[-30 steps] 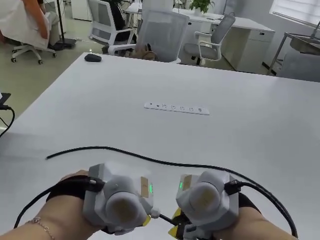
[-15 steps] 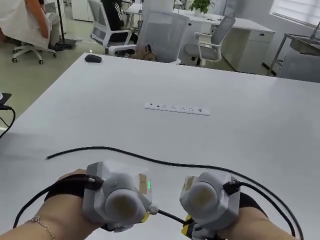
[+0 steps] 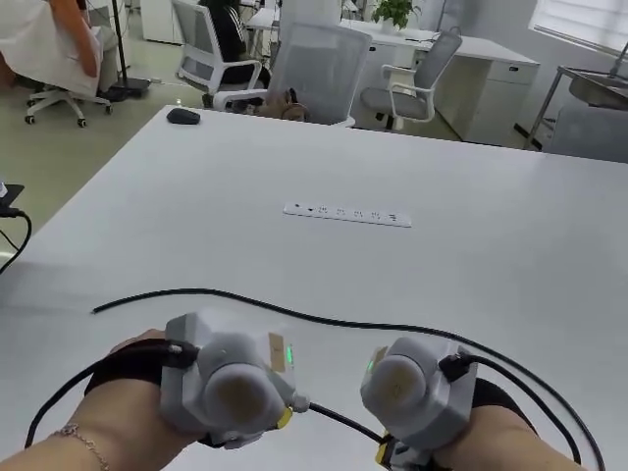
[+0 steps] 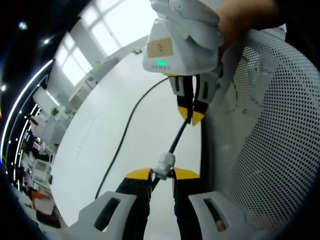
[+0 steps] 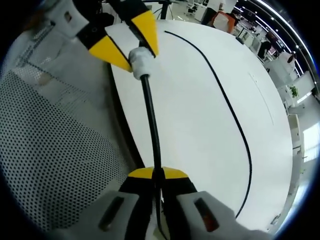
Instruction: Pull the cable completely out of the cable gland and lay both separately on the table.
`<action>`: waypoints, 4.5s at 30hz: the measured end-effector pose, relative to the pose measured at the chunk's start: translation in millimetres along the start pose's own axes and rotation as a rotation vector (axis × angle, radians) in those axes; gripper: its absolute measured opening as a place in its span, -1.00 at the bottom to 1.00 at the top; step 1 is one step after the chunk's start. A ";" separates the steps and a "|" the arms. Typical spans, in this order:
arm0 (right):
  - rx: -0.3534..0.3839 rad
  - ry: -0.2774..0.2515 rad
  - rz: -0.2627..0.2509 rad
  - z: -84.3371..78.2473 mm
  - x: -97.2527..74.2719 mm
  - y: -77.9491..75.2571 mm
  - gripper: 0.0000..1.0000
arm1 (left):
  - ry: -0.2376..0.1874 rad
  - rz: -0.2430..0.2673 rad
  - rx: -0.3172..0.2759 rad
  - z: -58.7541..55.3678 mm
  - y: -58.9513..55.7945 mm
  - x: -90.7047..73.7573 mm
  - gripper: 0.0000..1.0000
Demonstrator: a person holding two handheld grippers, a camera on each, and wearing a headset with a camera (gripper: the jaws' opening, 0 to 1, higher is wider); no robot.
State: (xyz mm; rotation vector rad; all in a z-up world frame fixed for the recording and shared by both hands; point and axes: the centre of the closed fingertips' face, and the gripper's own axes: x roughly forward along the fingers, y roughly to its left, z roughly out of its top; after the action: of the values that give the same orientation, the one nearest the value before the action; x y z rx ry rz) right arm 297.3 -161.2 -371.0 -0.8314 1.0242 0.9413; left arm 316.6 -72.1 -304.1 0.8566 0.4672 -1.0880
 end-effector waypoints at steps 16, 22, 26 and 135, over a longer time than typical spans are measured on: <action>-0.071 -0.189 -0.008 41.6 -10.8 3.7 -0.94 | -0.071 -0.012 -0.009 14.1 -2.0 -3.3 -0.66; -0.042 -0.161 -0.031 34.4 -8.8 -3.6 -0.95 | -0.053 0.017 -0.037 6.9 7.7 -3.9 -0.66; -0.019 -0.124 -0.046 25.7 -6.9 -8.6 -0.95 | -0.028 0.034 -0.063 0.0 12.4 -3.5 -0.66; 0.416 -0.550 -0.065 17.9 -143.9 -22.4 -0.70 | 0.124 -0.271 -0.385 -60.6 28.4 19.9 -0.51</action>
State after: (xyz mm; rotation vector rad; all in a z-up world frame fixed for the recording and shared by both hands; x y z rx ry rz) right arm 291.1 -187.9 -226.9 -0.2314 0.6689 0.7986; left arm 355.0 -29.6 -344.2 0.5303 0.8848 -1.1454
